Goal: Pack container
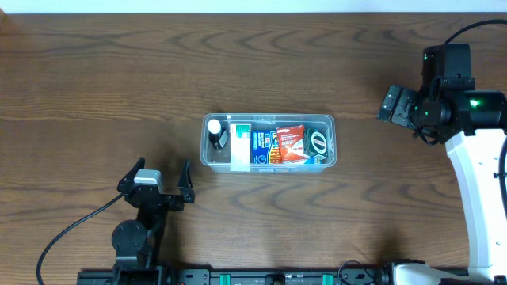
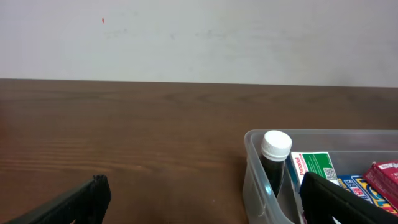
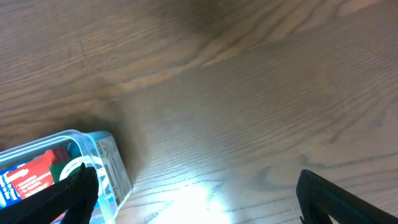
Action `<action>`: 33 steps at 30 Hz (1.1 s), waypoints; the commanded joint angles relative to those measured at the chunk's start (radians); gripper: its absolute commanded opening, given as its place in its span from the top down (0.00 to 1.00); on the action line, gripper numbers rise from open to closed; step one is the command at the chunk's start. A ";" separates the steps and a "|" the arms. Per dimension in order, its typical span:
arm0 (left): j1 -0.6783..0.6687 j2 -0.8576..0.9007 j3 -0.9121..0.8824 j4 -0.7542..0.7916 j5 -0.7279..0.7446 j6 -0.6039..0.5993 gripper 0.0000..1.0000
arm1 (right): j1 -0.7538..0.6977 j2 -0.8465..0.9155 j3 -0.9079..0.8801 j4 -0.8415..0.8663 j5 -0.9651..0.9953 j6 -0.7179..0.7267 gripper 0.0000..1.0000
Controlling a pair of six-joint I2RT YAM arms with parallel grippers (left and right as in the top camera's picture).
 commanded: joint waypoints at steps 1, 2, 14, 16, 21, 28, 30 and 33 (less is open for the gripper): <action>0.006 -0.005 -0.014 -0.040 0.003 0.010 0.02 | -0.004 0.005 0.001 -0.001 0.004 0.003 0.01; 0.006 -0.005 -0.014 -0.040 0.003 0.009 0.02 | -0.004 0.005 0.001 -0.001 0.004 0.003 0.01; 0.006 -0.005 -0.014 -0.040 0.003 0.009 0.02 | -0.004 0.006 0.001 -0.001 0.004 0.003 0.01; 0.006 -0.005 -0.014 -0.040 0.003 0.009 0.02 | -0.004 0.005 0.001 -0.001 0.004 0.002 0.01; 0.006 -0.005 -0.014 -0.040 0.003 0.009 0.02 | -0.004 -0.063 0.001 -0.001 0.005 0.002 0.01; 0.006 -0.005 -0.014 -0.040 0.003 0.009 0.02 | -0.003 -0.327 -0.137 0.116 0.006 0.002 0.01; 0.006 -0.005 -0.014 -0.040 0.003 0.010 0.02 | -0.003 -0.446 -0.245 0.237 -0.014 -0.021 0.01; 0.006 -0.005 -0.014 -0.040 0.003 0.010 0.02 | -0.003 -0.594 -0.400 0.403 -0.081 -0.105 0.01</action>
